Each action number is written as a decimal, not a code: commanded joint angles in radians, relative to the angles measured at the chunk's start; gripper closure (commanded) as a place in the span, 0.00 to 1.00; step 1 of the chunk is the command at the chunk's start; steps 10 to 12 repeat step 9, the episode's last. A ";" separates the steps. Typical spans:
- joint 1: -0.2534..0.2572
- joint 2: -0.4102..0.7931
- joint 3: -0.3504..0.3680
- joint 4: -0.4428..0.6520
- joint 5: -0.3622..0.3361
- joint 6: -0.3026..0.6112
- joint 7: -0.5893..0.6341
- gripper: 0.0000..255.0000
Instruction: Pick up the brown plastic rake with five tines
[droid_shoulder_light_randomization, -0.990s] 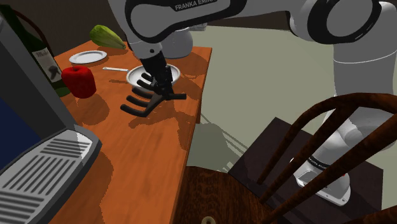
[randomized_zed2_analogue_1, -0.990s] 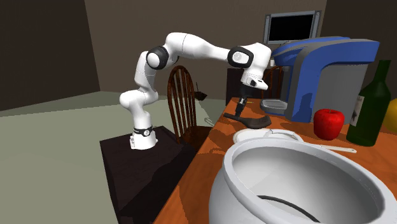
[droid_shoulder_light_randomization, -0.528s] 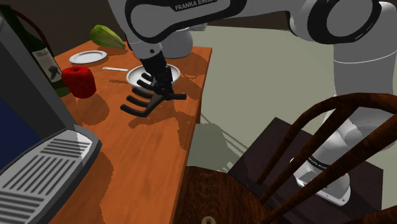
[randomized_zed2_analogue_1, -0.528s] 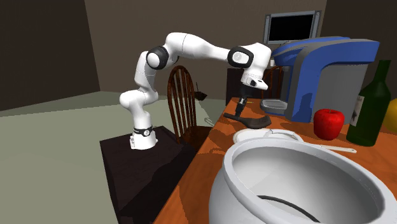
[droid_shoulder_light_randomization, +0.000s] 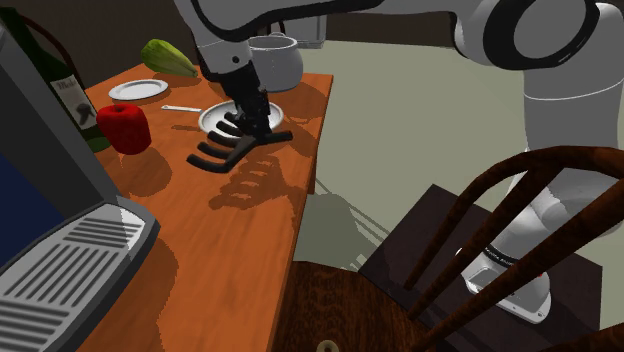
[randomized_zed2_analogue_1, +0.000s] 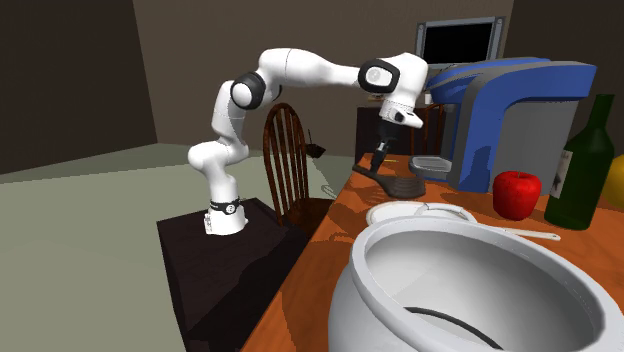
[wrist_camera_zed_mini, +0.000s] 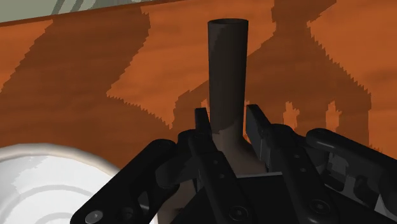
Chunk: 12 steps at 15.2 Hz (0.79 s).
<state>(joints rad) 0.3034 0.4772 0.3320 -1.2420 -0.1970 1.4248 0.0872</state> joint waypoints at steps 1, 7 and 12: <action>0.005 0.005 0.000 0.036 -0.001 -0.030 -0.001 1.00; 0.022 0.029 -0.001 0.156 -0.009 -0.126 -0.008 1.00; 0.022 0.030 -0.001 0.159 -0.009 -0.128 -0.008 1.00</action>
